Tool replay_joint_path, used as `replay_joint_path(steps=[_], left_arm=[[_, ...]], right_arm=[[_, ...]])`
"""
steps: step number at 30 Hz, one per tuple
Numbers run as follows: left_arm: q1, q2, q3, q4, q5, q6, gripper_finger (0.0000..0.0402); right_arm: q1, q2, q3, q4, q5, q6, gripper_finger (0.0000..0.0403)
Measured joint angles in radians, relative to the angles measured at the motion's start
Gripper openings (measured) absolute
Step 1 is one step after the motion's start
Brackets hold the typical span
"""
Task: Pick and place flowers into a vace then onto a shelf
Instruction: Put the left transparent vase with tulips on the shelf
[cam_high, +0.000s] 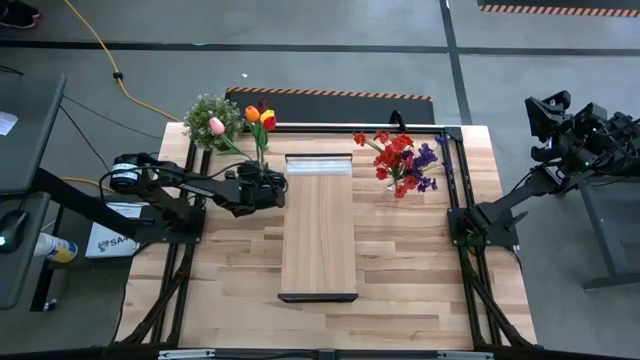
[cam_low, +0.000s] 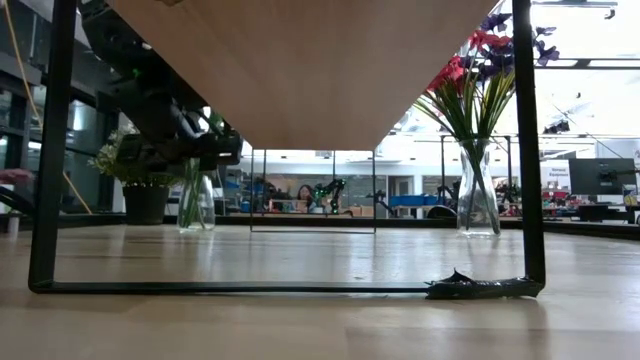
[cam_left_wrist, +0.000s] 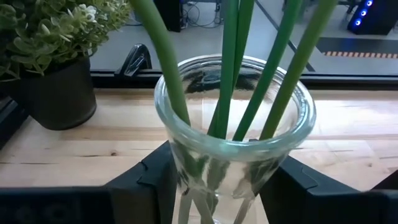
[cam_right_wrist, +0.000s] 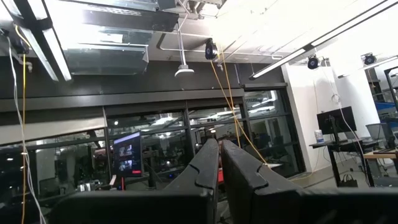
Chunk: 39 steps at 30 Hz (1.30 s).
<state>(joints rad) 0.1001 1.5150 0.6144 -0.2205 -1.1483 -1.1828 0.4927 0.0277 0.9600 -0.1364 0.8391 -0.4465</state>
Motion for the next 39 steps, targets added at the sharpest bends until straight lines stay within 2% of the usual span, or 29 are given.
replay_joint_path(steps=[9,23,39], left_arm=[[-0.002,0.0,0.0,0.002,-0.004,-0.006,0.0218],[-0.002,-0.004,0.004,0.0,0.005,-0.001,0.0209],[-0.002,-0.125,0.022,-0.105,0.021,0.011,0.0209]], right_arm=[[0.0,0.0,0.0,0.0,0.0,0.0,0.0012],[0.0,0.0,0.0,0.0,0.0,0.0,0.0012],[0.0,0.0,0.0,0.0,0.0,0.0,0.0012]])
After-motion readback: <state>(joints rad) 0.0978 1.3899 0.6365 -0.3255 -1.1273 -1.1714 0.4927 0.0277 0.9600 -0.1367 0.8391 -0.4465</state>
